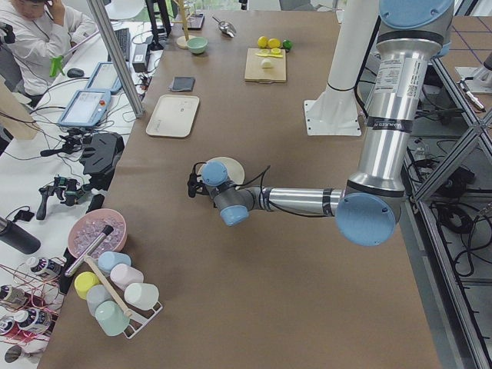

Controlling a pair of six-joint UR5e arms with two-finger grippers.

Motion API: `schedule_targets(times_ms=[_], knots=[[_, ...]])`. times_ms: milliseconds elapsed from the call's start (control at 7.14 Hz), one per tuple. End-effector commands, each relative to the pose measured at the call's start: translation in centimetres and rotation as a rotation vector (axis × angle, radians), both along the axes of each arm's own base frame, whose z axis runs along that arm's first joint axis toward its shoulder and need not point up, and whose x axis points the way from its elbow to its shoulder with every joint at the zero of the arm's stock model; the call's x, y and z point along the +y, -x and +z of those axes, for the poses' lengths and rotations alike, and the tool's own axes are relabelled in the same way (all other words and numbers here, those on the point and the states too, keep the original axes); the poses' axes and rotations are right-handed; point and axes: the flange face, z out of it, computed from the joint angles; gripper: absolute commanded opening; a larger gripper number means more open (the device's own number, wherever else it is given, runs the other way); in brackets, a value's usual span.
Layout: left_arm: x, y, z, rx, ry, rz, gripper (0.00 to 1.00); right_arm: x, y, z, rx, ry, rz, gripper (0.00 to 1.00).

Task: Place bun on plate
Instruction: 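Push the white plate with the left gripper toward the table centre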

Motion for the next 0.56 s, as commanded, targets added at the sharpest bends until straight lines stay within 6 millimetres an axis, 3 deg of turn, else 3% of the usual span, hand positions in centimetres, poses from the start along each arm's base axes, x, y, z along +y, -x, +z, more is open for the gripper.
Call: schedule_targets(times_ms=[0, 420], knots=[[-1.7, -3.6, -7.7, 0.115, 0.099, -0.056, 0.0, 0.1, 0.0, 0.1, 0.0, 0.003, 0.0, 1.0], [2.4, -17.3, -18.4, 0.2, 0.128, -0.115, 0.0, 0.2, 0.0, 0.1, 0.0, 0.004, 0.001, 1.0]])
